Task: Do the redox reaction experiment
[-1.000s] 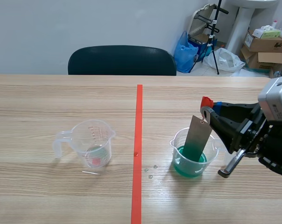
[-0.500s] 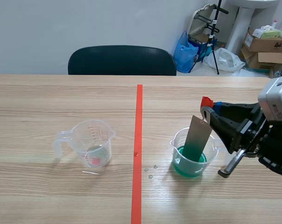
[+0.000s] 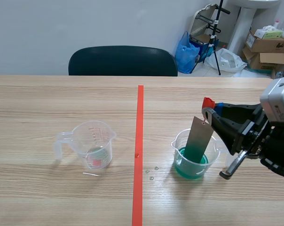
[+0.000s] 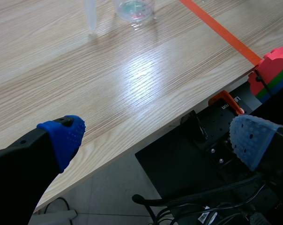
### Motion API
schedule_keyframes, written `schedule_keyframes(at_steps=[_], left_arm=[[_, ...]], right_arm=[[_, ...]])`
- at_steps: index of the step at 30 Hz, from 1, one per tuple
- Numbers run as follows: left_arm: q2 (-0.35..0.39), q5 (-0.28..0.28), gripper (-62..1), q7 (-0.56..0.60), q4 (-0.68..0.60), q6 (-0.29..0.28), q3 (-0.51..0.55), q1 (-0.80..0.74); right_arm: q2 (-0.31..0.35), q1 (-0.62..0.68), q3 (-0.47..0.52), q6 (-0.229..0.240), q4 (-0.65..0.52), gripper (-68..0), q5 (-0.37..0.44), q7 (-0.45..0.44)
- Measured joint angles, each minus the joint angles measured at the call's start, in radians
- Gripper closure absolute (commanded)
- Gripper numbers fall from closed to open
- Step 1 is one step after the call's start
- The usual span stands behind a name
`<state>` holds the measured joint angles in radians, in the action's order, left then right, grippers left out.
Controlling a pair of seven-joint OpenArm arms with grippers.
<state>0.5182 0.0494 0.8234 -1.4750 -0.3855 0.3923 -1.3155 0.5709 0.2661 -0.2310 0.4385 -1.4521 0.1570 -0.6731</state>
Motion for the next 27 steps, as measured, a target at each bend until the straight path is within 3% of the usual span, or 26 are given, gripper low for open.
schedule_keyframes(at_steps=[8, 17, 27], left_arm=[[0.0, 0.0, -62.3, 0.0, 0.0, 0.0, 0.0, 0.0], [0.0, 0.0, -62.3, 0.0, 0.0, 0.0, 0.0, 0.0], [0.0, 0.0, -62.3, 0.0, 0.0, 0.0, 0.0, 0.0]], right_arm=[[0.012, 0.001, 0.0, 0.003, -0.011, -2.0, 0.02, 0.001], [0.119, 0.037, 0.0, 0.003, -0.105, -2.0, 0.139, 0.001], [0.191, 0.139, 0.037, 0.0, -0.249, -2.0, 0.184, 0.022]])
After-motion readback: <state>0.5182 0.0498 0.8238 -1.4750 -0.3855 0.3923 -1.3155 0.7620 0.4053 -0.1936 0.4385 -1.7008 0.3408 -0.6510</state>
